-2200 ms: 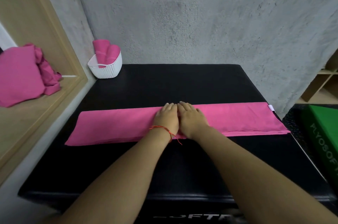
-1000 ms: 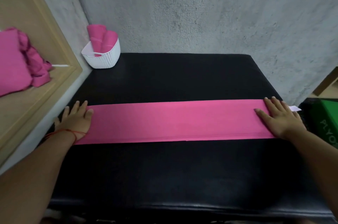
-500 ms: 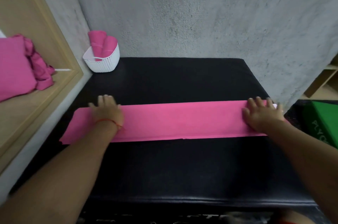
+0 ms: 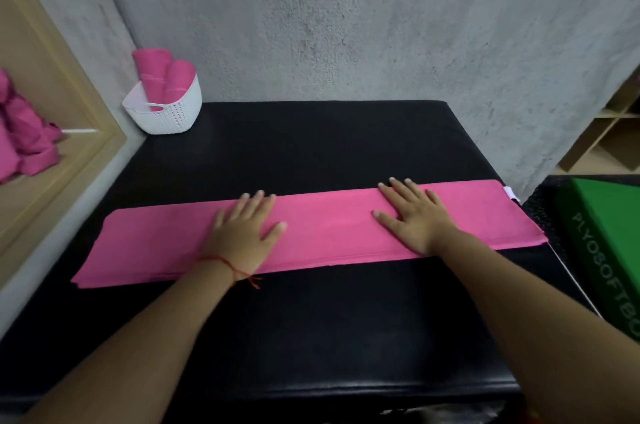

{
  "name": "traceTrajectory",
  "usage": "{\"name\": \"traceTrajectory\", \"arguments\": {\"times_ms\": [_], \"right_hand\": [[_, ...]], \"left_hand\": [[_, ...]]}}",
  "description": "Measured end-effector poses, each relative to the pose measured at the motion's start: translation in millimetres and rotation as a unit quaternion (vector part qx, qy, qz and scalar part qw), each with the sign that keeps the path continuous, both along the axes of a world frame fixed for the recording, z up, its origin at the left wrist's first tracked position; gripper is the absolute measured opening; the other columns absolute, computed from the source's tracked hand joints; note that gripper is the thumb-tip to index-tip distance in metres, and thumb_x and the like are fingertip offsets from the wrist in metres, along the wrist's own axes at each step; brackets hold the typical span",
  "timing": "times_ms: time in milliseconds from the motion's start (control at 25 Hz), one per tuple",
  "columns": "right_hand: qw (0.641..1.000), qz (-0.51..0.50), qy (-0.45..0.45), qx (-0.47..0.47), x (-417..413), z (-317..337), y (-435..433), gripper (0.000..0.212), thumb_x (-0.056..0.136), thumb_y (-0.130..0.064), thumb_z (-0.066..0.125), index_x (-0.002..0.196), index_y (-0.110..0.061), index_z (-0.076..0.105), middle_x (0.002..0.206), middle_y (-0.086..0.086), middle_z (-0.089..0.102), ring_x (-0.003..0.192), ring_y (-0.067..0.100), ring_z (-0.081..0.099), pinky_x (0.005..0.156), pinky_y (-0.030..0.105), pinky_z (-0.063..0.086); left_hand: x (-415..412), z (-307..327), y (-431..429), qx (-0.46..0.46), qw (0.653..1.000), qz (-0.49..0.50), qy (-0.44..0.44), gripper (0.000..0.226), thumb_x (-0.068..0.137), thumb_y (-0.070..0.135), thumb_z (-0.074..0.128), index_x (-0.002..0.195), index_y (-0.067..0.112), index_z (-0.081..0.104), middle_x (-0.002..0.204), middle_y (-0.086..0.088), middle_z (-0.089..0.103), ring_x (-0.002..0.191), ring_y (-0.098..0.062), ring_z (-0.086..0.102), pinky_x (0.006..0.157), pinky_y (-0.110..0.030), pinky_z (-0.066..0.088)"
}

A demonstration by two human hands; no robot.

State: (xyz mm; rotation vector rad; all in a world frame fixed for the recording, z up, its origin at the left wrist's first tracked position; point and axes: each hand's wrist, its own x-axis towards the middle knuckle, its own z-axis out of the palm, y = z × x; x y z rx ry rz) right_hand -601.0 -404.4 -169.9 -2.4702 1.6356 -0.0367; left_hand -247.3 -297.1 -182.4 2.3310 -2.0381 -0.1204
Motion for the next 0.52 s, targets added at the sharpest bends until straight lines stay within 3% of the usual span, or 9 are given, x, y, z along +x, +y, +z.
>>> {"name": "traceTrajectory", "arguments": {"times_ms": [280,520], "right_hand": [[0.992,-0.127,0.006,0.006,-106.2,-8.0,-28.1,0.085,0.093,-0.087,0.014,0.168,-0.046,0.007,0.177,-0.013,0.003,0.164,0.015,0.001,0.131,0.051,0.007],[0.975,-0.219,0.020,0.037,-127.7,-5.3,-39.0,0.087,0.095,-0.085,0.015,0.169,-0.039,0.006,0.178,-0.004,-0.004,0.164,0.022,-0.002,0.130,0.056,0.006]], "left_hand": [[158.8,0.0,56.9,0.015,0.992,0.127,0.009,0.082,0.092,0.082,0.001,0.164,0.044,0.002,0.173,0.017,0.001,0.160,-0.010,0.001,0.127,-0.053,0.008],[171.8,9.3,65.5,0.034,0.965,0.256,0.037,0.072,0.101,0.073,0.017,0.165,0.041,0.006,0.175,0.009,0.001,0.160,-0.024,0.008,0.126,-0.056,0.011]]}}
